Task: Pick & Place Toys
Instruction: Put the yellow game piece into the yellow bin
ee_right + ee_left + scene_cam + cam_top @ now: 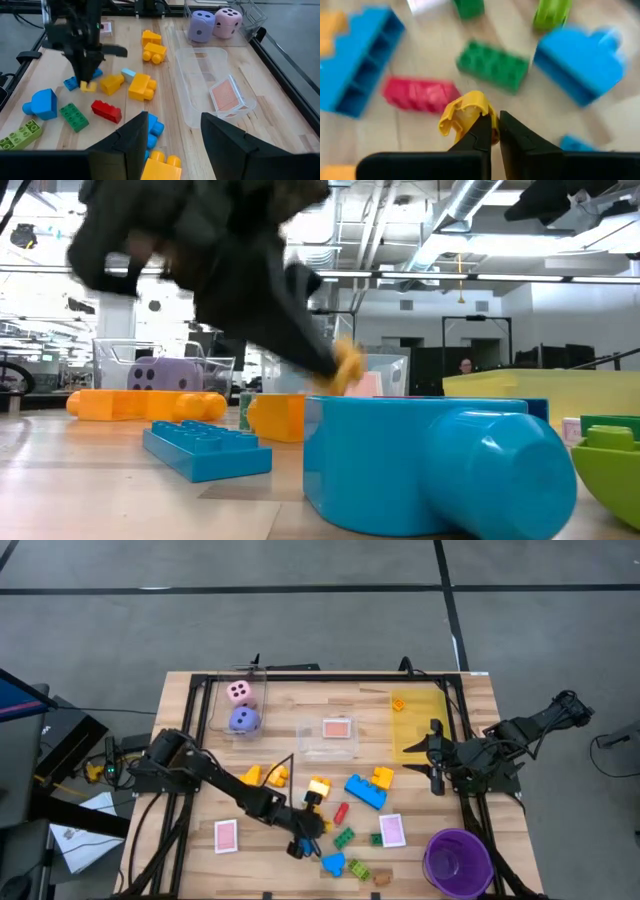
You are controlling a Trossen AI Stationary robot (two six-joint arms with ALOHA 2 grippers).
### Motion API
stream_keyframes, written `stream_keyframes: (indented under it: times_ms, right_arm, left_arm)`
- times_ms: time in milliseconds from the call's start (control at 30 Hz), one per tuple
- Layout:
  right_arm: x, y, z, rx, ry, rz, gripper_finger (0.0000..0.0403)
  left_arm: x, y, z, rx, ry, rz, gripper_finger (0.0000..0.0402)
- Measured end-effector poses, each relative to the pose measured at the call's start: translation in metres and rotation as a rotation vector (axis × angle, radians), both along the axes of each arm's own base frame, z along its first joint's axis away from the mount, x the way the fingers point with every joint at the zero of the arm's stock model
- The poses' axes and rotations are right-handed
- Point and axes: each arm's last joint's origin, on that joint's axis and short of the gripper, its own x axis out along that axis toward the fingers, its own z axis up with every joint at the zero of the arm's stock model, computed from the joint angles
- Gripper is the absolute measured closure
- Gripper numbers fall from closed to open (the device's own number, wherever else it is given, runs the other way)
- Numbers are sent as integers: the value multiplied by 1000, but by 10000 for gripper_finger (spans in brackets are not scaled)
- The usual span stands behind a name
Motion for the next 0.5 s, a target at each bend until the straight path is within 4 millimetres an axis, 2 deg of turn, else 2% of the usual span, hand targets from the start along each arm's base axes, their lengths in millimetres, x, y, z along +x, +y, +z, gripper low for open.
stream_keyframes:
  times_ms: [267, 367, 500]
  right_arm:
    - [7, 3, 6, -25, -71, 11, 228]
    - [14, 7, 9, -66, -106, 44, 228]
    - [29, 16, 12, -177, -159, 101, 228]
  left_arm:
    - [6, 0, 64, -143, -365, -25, 394]
    - [9, 4, 75, -266, -479, -54, 394]
    - [12, 14, 75, -358, -562, -33, 394]
